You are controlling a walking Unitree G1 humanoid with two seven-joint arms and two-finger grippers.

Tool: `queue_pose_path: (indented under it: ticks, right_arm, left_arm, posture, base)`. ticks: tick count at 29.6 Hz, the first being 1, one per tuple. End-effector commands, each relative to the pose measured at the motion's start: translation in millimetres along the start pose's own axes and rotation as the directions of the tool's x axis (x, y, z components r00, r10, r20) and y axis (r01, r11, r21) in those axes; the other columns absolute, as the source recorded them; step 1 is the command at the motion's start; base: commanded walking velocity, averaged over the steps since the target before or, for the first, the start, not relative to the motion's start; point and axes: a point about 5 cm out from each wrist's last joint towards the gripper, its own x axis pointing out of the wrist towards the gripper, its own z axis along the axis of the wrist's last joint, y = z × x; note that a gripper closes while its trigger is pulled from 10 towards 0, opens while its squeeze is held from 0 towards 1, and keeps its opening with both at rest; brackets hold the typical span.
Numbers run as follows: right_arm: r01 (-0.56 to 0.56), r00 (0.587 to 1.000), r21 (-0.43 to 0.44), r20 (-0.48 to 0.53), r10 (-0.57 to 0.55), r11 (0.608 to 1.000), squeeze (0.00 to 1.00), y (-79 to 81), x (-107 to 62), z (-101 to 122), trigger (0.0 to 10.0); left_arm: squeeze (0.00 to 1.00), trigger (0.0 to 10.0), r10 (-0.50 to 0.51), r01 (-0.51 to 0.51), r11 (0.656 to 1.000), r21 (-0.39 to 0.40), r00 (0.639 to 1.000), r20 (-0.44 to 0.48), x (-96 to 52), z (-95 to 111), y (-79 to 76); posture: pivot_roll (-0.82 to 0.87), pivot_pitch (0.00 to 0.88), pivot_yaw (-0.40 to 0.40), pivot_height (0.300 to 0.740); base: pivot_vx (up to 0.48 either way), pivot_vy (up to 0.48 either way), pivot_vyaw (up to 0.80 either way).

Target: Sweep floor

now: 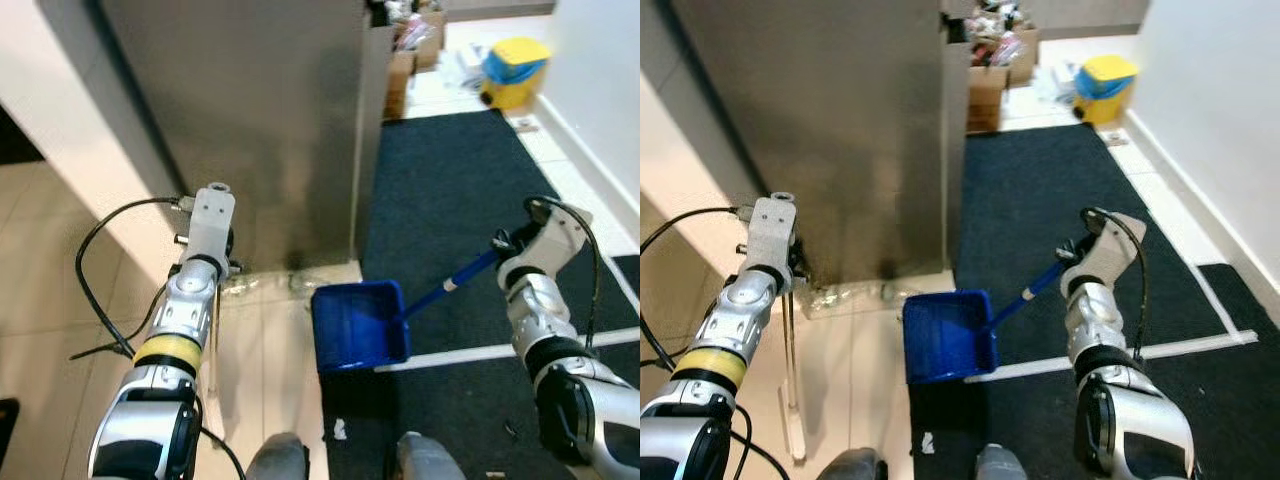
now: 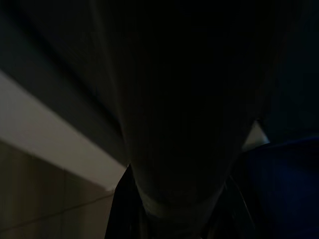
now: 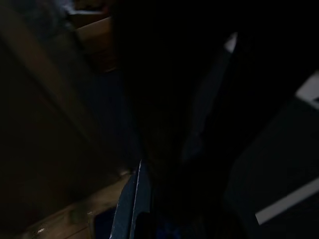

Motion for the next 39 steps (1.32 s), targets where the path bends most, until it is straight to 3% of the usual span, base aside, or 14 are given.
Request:
queue_pose_path:
  ticks: [1,7,39]
  right_arm:
    - [-0.024,1.0,0.025,0.018,0.024,0.999,0.0,7.5,1.5,2.8,10.0]
    - [-0.045,0.999,0.008,-0.014,0.045,0.999,0.0,8.3,-0.1,-3.4,10.0]
    - [-0.028,0.996,0.009,-0.089,0.029,1.0,0.0,5.5,-6.0,-20.6,10.0]
  left_arm:
    - [0.0,10.0,0.011,-0.011,1.0,0.005,1.0,0.022,0.2,5.2,1.7]
    - [0.0,10.0,0.02,-0.02,1.0,-0.007,0.999,0.038,-4.0,3.8,3.5]
    - [0.0,10.0,0.03,-0.032,0.999,0.035,0.998,0.05,-12.9,-0.2,5.4]
  posture:
    - [0.16,0.0,-0.023,0.74]
    - [0.17,0.0,-0.045,0.74]
    - [0.19,0.0,-0.059,0.74]
  base:
    - [0.0,0.0,0.0]
    - [0.066,0.0,0.0]
    - [0.466,0.0,0.0]
